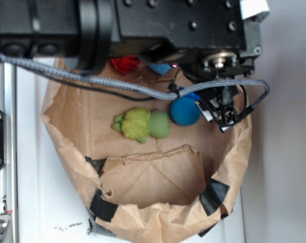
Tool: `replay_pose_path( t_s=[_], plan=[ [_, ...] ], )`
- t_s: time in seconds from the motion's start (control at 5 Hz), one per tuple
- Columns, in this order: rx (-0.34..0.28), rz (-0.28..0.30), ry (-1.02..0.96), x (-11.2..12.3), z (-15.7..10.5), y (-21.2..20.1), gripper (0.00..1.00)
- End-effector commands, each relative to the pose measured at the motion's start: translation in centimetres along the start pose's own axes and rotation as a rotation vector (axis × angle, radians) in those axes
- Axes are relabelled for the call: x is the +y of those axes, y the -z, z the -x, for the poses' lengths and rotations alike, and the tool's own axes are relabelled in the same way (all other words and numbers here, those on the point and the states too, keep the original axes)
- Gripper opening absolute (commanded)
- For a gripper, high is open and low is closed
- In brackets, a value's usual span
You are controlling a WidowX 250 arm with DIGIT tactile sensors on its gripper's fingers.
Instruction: Grab the blue ball.
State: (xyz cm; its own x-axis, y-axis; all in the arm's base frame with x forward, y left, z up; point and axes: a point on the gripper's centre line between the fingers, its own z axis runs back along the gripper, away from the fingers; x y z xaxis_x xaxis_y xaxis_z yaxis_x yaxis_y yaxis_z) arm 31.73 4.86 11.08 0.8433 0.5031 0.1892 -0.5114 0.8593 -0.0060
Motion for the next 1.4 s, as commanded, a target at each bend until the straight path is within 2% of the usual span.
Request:
replay_pose_path(
  t_s=[0.0,0.2,0.4,0.6,1.2],
  plan=[
    [-0.056,0.021,-0.02,0.4,-1.4,-1.7,1.0],
    [-0.047,0.046,0.022,0.2,-0.5,-0.6,1.0],
    [-0.034,0.047,0.074,-0.5,1.0,0.2,1.0],
    [-0.048,0.048,0.098,-0.6,2.0,1.0,1.0],
    [-0.08,0.058,0.048,-4.1,2.1,3.6,1.0]
  ],
)
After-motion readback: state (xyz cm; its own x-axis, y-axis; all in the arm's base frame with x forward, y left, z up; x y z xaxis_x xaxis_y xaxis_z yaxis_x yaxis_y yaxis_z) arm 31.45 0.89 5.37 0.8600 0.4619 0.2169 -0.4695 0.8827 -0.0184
